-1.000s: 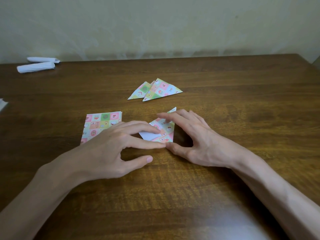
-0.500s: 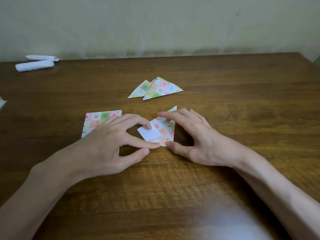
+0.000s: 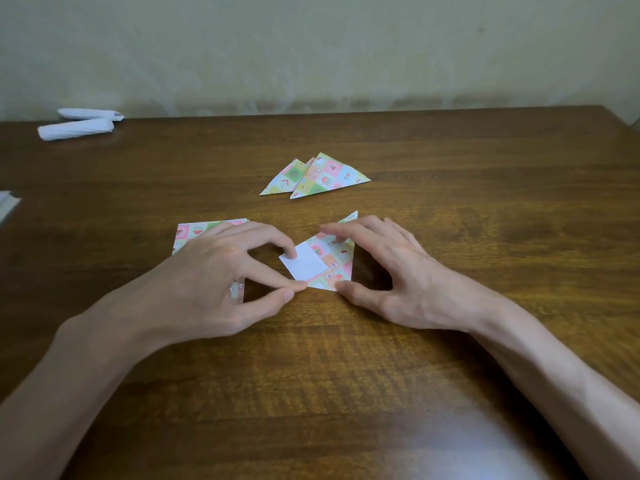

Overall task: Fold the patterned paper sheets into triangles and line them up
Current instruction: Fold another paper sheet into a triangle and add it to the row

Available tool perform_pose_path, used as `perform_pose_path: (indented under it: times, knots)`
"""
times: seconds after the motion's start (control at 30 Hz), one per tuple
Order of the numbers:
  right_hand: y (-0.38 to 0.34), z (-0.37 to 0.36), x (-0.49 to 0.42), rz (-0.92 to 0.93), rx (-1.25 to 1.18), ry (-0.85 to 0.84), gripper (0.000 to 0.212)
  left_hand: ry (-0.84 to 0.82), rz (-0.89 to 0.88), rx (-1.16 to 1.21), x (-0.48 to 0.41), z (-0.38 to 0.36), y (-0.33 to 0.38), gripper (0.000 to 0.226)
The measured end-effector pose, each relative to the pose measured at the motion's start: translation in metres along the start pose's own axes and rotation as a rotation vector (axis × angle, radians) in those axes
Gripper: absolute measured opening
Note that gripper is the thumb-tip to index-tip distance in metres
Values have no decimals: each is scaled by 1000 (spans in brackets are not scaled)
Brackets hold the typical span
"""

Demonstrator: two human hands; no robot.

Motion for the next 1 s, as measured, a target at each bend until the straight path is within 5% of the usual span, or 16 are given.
perform_pose_path:
  times: [0.27,0.43,1.0]
  knots:
    - [-2,-2,-1,-27,36,29,66,126,-9,37,-5,-6,1,24]
    - [-3,-5,-1,-32,52,16,65,287,174,117,-18,-14,-1,21]
    - [-22,-21,-3,-134,145,308,69,191,278,179,-17,-16,-18,19]
Point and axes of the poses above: each hand's wrist, its own x-axis away from the middle knuckle, its own z-axis out of the back of the hand, y = z × x, the point moved 5 cm from there along -x, towards the middle knuckle, and after that the axes turned 10 degrees about -z, right-handed, at the moved point
